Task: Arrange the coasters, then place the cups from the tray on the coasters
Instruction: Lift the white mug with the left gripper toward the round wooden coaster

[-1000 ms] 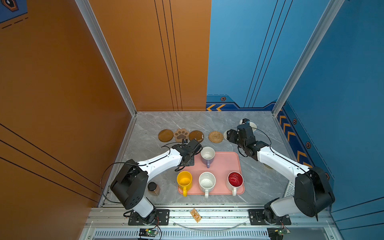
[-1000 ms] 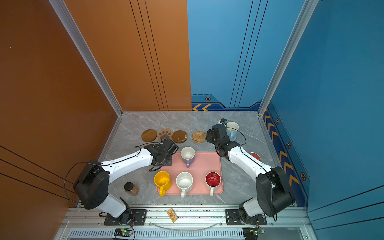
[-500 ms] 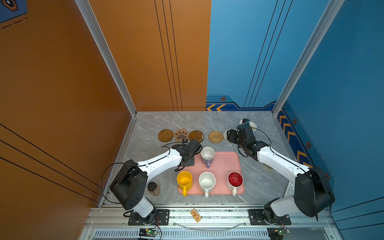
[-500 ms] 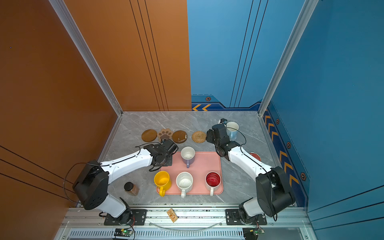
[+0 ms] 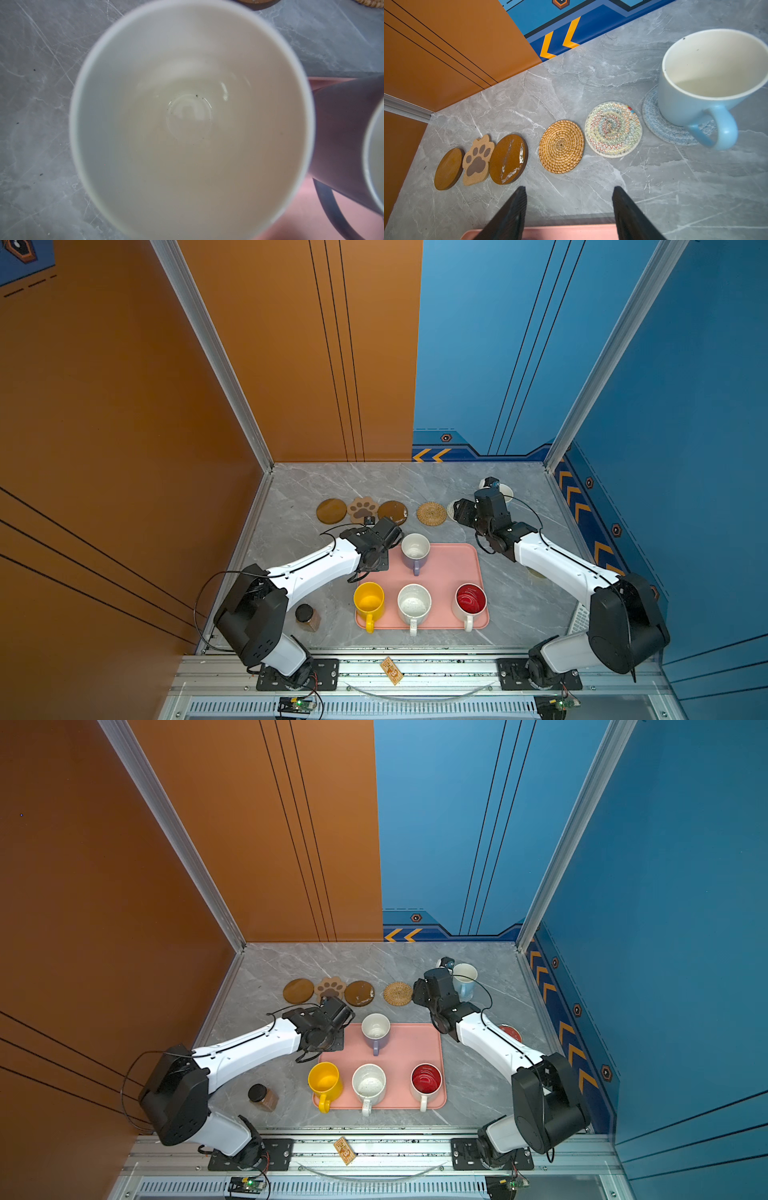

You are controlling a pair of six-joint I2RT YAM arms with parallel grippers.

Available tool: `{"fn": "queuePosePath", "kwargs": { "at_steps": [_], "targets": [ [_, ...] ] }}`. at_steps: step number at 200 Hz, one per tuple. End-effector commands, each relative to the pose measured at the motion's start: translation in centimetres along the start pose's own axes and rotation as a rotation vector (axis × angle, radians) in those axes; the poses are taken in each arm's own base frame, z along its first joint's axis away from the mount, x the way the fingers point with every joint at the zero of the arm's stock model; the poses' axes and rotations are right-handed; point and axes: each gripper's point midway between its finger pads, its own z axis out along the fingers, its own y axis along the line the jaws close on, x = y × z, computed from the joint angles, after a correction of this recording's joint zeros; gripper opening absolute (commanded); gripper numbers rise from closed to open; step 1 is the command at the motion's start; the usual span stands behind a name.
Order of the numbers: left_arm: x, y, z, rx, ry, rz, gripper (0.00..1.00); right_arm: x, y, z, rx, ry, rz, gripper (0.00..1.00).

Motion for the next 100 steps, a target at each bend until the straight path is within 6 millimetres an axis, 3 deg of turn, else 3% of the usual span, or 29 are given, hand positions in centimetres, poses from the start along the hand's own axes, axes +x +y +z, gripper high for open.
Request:
{"fn": "queuePosePath", "kwargs": {
  "at_steps": [1,52,100],
  "targets": [
    [-2.5,-0.3,-1.7,0.042,-0.068,-0.017,0.00,0.1,0.1,0.0,-0.015,0.003,0.008,0.64],
    [-5.2,0.7,-1.8,0.057,-0.107,-0.045,0.00,0.1,-0.1,0.0,-0.010,0.004,0.008,0.63],
    [-8.4,2.9,-1.7,0.040,-0.144,-0.074,0.00,0.1,-0.3,0.1,-0.004,0.009,0.007,0.63]
  ]
}}
